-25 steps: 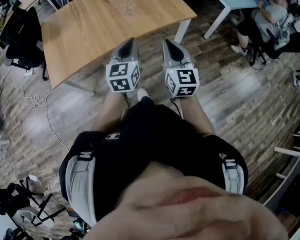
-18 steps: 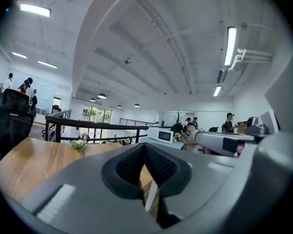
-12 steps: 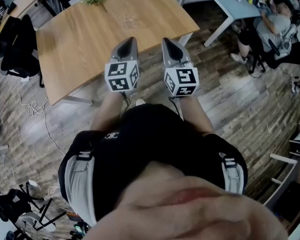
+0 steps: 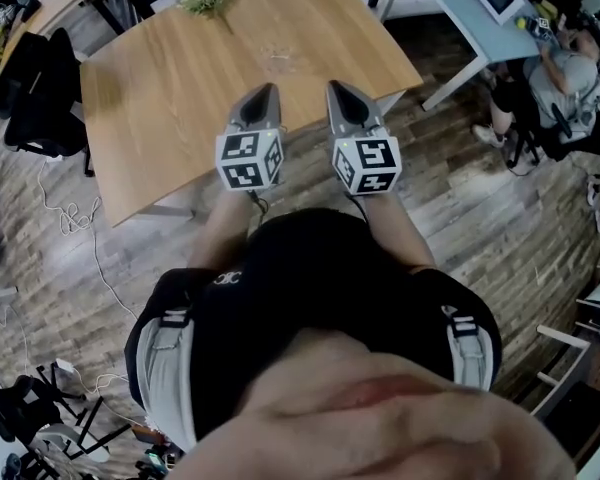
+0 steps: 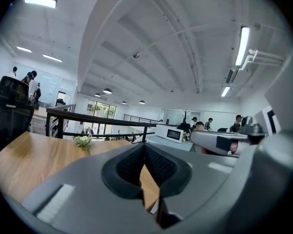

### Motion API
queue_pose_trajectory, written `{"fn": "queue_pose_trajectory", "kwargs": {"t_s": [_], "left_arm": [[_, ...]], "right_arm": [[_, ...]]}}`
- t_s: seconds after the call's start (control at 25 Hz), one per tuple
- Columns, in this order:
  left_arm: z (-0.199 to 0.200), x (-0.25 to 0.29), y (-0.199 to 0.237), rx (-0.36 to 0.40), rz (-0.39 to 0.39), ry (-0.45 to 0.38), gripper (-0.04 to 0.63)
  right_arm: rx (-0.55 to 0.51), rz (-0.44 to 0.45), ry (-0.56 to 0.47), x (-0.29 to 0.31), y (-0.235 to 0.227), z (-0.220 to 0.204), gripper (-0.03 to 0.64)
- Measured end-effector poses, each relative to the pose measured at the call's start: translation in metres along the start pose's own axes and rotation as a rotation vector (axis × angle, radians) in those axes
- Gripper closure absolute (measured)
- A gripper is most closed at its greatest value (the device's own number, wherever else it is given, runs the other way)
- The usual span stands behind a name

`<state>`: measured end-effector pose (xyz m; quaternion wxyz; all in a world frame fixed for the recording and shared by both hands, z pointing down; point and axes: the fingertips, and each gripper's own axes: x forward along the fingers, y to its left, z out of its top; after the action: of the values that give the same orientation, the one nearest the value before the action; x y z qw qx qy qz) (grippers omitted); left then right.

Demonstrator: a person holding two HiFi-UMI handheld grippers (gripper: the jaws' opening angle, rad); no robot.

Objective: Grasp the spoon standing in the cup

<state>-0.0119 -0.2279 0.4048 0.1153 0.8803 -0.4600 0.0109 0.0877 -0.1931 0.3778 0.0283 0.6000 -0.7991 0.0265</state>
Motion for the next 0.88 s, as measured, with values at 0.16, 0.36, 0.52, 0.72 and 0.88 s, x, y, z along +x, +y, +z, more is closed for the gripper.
{"fn": "queue_pose_trajectory", "kwargs": {"t_s": [0.16,0.36,0.52,0.72,0.88], "left_arm": [[-0.007,0.003,0.019,-0.023,0.009,0.009,0.584],[-0.023,0.008,0.041,-0.052,0.046,0.043,0.584],[-0.026,0.02,0.05,-0.059,0.064,0.057,0.584],[-0.025,0.039,0.068,-0.058,0.116,0.065,0.584],[-0.02,0.062,0.079,-0.042,0.144,0.077,0.584]], "right_arm": [[-0.006,0.017,0.037,0.02,0.006,-0.01,0.617],[-0.01,0.053,0.071,0.041,0.013,-0.022,0.617],[-0.002,0.074,0.092,0.06,0.006,-0.028,0.617],[0.016,0.109,0.105,0.092,-0.007,-0.032,0.617],[0.04,0.121,0.107,0.123,-0.024,-0.03,0.617]]}}
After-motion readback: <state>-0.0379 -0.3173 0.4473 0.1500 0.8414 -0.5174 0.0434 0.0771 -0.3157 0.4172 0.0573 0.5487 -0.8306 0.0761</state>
